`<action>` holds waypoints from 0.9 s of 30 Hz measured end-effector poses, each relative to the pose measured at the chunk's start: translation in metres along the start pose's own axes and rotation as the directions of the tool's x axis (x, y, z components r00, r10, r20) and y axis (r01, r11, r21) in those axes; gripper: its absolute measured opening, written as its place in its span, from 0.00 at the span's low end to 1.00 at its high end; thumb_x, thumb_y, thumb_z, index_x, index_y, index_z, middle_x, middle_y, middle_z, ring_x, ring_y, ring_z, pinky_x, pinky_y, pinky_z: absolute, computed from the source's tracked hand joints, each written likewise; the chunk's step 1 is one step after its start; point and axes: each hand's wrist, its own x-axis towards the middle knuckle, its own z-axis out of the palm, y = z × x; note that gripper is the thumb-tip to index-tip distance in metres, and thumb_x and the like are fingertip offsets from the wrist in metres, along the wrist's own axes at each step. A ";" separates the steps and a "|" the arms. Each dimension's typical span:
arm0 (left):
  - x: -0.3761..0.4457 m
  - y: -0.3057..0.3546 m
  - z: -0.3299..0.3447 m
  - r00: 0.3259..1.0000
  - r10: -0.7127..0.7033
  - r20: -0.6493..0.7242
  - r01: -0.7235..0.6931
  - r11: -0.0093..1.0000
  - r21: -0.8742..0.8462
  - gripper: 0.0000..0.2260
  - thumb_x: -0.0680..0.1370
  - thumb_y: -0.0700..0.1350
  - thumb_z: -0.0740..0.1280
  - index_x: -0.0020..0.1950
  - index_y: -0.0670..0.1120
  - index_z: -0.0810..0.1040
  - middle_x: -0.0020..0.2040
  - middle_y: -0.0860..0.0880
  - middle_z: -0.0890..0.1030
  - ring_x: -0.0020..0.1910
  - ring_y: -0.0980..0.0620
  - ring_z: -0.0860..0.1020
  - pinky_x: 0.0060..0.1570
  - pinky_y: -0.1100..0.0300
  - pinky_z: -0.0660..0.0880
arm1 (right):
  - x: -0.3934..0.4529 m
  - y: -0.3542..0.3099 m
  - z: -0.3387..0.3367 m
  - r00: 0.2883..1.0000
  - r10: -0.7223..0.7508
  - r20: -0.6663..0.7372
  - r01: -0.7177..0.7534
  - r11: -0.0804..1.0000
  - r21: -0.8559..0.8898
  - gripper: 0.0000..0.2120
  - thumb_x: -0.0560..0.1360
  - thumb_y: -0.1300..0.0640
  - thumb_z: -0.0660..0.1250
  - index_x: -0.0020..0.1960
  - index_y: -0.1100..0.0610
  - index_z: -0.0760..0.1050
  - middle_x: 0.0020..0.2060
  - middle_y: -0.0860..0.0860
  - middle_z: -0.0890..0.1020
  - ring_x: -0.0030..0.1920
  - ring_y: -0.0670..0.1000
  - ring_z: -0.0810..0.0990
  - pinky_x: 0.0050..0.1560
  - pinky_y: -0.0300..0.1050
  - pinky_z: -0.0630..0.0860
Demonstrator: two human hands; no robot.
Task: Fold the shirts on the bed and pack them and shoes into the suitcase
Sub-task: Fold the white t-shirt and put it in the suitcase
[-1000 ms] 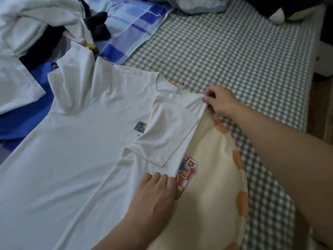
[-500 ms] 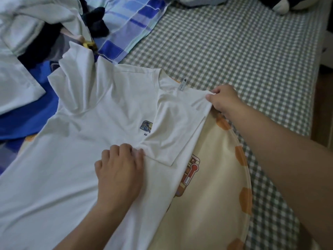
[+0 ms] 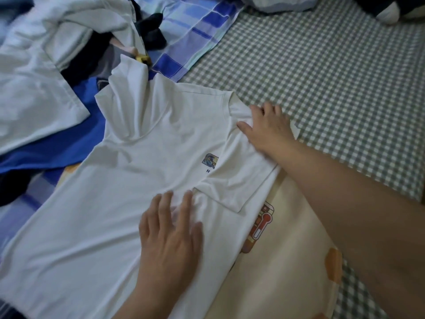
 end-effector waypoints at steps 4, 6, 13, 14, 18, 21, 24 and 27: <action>-0.039 0.009 0.016 0.970 0.206 0.129 -0.207 0.978 0.001 0.27 0.78 0.57 0.62 0.76 0.51 0.72 0.78 0.39 0.65 0.79 0.35 0.60 0.73 0.36 0.60 | -0.008 0.018 -0.012 0.994 -0.060 -0.089 0.047 0.990 -0.135 0.24 0.84 0.38 0.49 0.62 0.57 0.69 0.57 0.59 0.78 0.51 0.60 0.78 0.46 0.53 0.69; -0.045 0.014 0.025 0.950 0.257 0.179 -0.261 0.965 -0.006 0.28 0.77 0.59 0.62 0.76 0.53 0.72 0.79 0.40 0.64 0.79 0.35 0.59 0.73 0.35 0.60 | -0.017 0.042 -0.020 0.998 -0.021 -0.059 0.009 0.979 -0.203 0.22 0.85 0.40 0.46 0.56 0.56 0.68 0.51 0.59 0.81 0.43 0.58 0.77 0.41 0.50 0.66; -0.008 0.024 0.036 0.751 0.594 0.288 -0.611 0.791 -0.039 0.27 0.82 0.67 0.55 0.79 0.60 0.64 0.82 0.41 0.57 0.81 0.37 0.52 0.77 0.39 0.57 | -0.138 0.161 -0.016 0.897 0.443 -0.009 -0.437 0.881 -0.181 0.25 0.84 0.40 0.45 0.63 0.58 0.69 0.56 0.63 0.80 0.54 0.64 0.80 0.51 0.55 0.72; -0.002 0.025 0.034 0.710 0.632 0.312 -0.656 0.754 -0.036 0.27 0.82 0.67 0.54 0.80 0.60 0.63 0.82 0.40 0.56 0.81 0.38 0.52 0.78 0.41 0.55 | -0.160 0.170 -0.017 0.866 0.500 -0.017 -0.497 0.855 -0.146 0.25 0.85 0.41 0.46 0.62 0.59 0.70 0.57 0.63 0.80 0.56 0.64 0.79 0.50 0.55 0.71; -0.029 0.016 0.011 0.685 0.622 0.379 -0.651 0.756 -0.063 0.29 0.81 0.66 0.55 0.81 0.59 0.61 0.82 0.41 0.55 0.81 0.38 0.52 0.78 0.39 0.54 | -0.249 0.175 -0.011 0.728 0.680 -0.087 -0.685 0.725 -0.074 0.22 0.84 0.46 0.53 0.67 0.63 0.69 0.62 0.66 0.75 0.59 0.67 0.75 0.54 0.58 0.70; -0.097 -0.014 -0.011 0.733 0.579 0.357 -0.593 0.801 -0.083 0.27 0.80 0.59 0.61 0.77 0.52 0.69 0.77 0.40 0.67 0.76 0.35 0.65 0.73 0.37 0.62 | -0.317 0.134 -0.002 0.572 0.794 -0.205 -0.778 0.604 0.169 0.27 0.82 0.48 0.59 0.75 0.61 0.63 0.70 0.66 0.67 0.67 0.66 0.68 0.67 0.60 0.66; -0.142 -0.058 -0.034 0.804 0.534 0.261 -0.548 0.836 -0.023 0.22 0.75 0.51 0.62 0.67 0.44 0.75 0.62 0.40 0.76 0.61 0.34 0.77 0.59 0.40 0.70 | -0.358 0.085 0.014 0.301 0.947 0.113 -0.757 0.166 0.632 0.20 0.83 0.53 0.60 0.70 0.64 0.70 0.65 0.61 0.75 0.63 0.63 0.75 0.58 0.49 0.71; -0.139 -0.087 -0.047 0.811 0.492 0.318 -0.536 0.842 0.063 0.19 0.71 0.47 0.59 0.61 0.44 0.75 0.56 0.42 0.76 0.52 0.37 0.76 0.47 0.43 0.72 | -0.358 0.069 0.013 0.207 0.914 0.348 -0.572 -0.176 0.801 0.16 0.81 0.52 0.64 0.62 0.61 0.77 0.55 0.56 0.83 0.52 0.58 0.82 0.51 0.49 0.78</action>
